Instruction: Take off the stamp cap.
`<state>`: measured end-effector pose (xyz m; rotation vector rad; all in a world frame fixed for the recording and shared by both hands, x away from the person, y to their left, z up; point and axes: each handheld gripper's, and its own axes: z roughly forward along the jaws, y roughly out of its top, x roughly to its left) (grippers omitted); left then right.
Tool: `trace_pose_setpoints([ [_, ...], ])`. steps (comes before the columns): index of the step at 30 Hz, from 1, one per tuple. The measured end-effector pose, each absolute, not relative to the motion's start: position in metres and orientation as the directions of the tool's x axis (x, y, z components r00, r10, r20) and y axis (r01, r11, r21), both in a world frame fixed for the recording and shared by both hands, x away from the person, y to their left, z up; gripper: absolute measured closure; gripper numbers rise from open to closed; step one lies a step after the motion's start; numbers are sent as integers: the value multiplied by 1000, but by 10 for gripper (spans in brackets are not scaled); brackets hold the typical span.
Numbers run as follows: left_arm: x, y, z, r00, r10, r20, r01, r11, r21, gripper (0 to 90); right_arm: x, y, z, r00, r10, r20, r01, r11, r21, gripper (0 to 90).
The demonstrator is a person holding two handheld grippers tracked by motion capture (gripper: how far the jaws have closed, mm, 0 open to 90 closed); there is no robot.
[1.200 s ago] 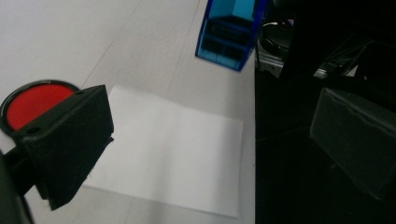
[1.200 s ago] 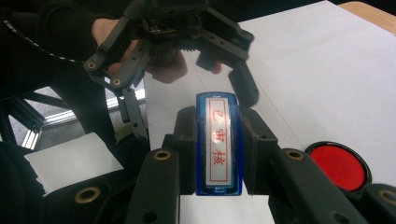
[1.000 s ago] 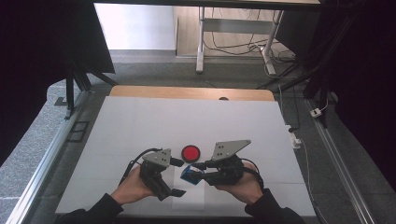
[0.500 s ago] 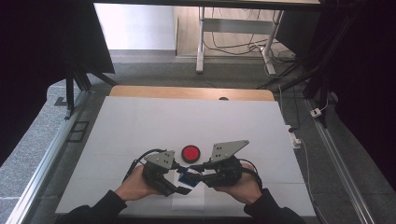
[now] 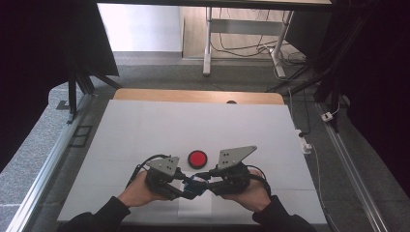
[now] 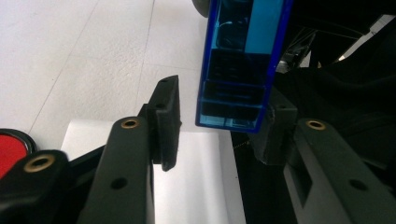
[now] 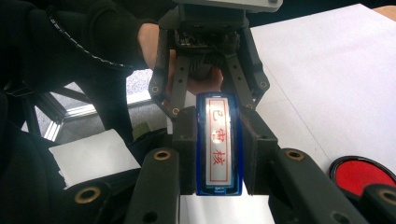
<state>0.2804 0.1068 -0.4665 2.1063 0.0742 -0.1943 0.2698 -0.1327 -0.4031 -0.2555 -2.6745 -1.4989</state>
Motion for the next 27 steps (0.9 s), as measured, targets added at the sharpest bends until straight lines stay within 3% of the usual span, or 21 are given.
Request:
trace_pose_setpoints([
  [8, 279, 107, -467, 984, -54, -168, 117, -515, 849, 669, 270, -133, -403, -986, 101, 133, 167, 513, 842, 711],
  [27, 280, 109, -466, 980, -81, -180, 116, -504, 856, 692, 270, -133, -404, -985, 84, 152, 173, 500, 848, 712],
])
